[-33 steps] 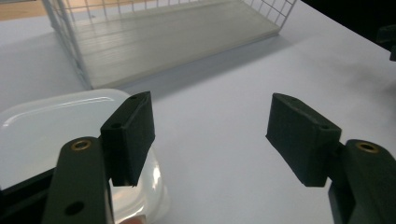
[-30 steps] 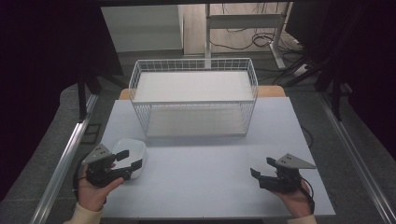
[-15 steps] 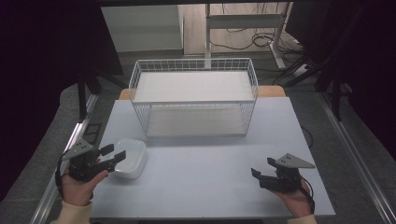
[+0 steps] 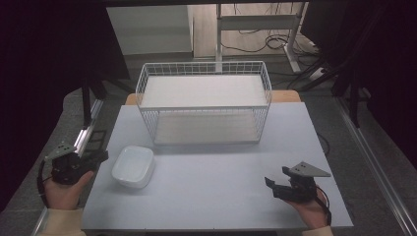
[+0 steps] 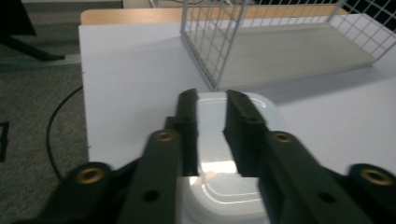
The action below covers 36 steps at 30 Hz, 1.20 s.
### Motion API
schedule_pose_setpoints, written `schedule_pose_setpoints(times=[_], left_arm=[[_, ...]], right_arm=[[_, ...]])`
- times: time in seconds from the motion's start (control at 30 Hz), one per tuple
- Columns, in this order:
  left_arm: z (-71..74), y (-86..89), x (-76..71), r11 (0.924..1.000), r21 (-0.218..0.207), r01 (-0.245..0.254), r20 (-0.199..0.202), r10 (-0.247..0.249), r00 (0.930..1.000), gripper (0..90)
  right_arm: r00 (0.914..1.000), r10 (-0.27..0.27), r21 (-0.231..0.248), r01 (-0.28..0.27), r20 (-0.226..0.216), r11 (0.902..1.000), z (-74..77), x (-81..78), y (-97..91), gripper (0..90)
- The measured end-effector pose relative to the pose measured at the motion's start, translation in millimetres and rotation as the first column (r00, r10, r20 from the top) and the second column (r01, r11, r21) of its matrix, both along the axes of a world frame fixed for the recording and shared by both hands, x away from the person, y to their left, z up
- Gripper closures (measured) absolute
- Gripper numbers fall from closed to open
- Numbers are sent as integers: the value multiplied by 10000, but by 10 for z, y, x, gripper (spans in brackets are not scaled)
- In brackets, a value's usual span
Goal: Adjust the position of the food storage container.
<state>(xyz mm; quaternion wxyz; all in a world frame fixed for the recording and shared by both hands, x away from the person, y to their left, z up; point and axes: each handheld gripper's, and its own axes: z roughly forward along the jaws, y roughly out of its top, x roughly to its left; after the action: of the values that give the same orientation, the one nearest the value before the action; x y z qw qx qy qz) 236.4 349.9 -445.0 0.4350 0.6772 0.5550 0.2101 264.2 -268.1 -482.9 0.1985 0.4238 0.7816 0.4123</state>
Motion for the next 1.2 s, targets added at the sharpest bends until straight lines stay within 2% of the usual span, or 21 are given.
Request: schedule_pose_setpoints(times=[0.13, 0.27, 0.63, 0.8, 1.07, 1.2], left_arm=[[-78, 38, 55, 9996, 240, -116, -456, 127, 9989, 893], [-203, 24, 143, 9973, 721, -104, -991, 176, 9949, 900], [-370, -22, 254, 9959, 873, 220, -1738, -65, 9848, 900], [-407, -53, 271, 9951, 900, 398, -2017, -209, 9792, 900], [-404, -71, 260, 9953, 912, 312, -1999, -124, 9797, 900], [-416, -139, 267, 9951, 476, 867, -2066, -751, 9755, 900]], right_arm=[[10000, -26, -47, 26, -19, 10000, -6, 3, -1, 236], [9999, -96, -137, 95, -40, 9999, -11, 4, 1, 236], [9998, -171, -321, 168, -96, 9993, -24, 10, 16, 238], [9997, -216, -383, 212, -109, 9990, -29, 13, 16, 237], [9996, -277, -441, 271, -108, 9987, -28, 15, 15, 238], [9996, -280, -486, 274, -106, 9984, -29, 19, 16, 238]])
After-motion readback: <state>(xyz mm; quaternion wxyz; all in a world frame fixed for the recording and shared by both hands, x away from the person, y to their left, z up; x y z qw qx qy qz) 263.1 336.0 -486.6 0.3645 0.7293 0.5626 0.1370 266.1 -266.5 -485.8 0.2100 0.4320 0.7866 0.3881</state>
